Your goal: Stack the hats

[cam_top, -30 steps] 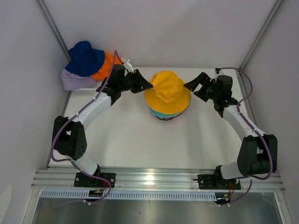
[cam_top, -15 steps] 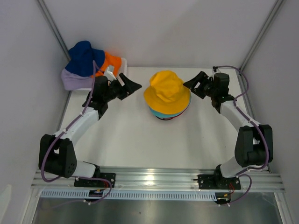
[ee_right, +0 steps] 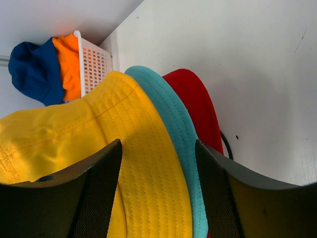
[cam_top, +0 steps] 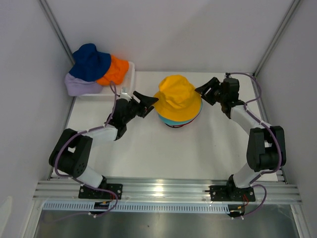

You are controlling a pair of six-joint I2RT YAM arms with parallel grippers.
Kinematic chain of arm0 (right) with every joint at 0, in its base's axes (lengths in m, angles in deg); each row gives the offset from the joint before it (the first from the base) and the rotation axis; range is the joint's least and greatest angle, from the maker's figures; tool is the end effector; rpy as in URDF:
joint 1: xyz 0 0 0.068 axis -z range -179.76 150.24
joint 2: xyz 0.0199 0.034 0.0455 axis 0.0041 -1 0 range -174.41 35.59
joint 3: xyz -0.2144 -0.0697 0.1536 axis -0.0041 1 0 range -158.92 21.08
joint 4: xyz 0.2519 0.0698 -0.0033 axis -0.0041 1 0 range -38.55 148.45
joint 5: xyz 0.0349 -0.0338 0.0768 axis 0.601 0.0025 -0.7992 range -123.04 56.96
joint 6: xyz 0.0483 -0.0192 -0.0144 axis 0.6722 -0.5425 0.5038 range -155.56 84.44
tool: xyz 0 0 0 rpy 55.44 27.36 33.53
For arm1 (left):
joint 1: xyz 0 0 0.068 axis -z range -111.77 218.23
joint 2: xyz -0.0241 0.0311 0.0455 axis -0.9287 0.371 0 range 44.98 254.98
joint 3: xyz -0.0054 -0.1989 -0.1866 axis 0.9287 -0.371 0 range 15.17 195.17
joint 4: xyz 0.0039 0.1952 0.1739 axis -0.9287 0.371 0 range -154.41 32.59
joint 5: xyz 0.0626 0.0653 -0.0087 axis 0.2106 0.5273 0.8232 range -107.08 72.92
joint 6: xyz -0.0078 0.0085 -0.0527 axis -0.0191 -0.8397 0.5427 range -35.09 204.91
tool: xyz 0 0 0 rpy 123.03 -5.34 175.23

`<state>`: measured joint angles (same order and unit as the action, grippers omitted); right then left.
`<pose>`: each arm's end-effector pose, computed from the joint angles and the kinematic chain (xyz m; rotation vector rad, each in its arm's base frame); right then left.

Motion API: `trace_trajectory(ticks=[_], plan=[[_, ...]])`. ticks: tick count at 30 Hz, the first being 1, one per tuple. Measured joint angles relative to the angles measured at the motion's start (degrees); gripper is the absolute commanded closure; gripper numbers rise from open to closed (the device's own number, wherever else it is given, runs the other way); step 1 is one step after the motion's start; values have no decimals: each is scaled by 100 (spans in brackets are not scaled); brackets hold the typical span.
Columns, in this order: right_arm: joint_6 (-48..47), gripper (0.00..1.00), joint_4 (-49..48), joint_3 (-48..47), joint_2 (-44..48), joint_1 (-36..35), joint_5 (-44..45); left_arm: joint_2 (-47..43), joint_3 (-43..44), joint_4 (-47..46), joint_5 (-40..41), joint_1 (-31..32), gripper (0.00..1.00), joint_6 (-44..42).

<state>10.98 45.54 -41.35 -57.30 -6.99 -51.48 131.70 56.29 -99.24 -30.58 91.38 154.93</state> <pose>0.3685 0.0580 0.2599 0.4969 2.0377 0.9082 0.2963 -0.1358 0.2237 -0.6043 1.8777 -1.3402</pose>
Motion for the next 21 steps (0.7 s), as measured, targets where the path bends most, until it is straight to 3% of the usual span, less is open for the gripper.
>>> trace_trajectory(ticks=[5,12,14,15,16,18,21], plan=[[28,37,0,-98,-68,-37,22,448,-188,-750,166,57,27,374],[44,38,-15,-170,-170,-72,24,885,-286,-1683,295,175,40,697],[42,38,-15,-179,-186,-76,39,990,-286,-1932,337,203,60,774],[42,38,-15,-179,-192,-79,46,1034,-286,-2015,369,214,79,809],[42,39,-15,-179,-199,-81,57,1084,-284,-2090,413,227,88,859],[42,39,-15,-179,-221,-85,61,1178,-284,-2168,507,247,99,876],[42,42,-15,-179,-234,-87,63,1207,-278,-2092,669,291,99,852]])
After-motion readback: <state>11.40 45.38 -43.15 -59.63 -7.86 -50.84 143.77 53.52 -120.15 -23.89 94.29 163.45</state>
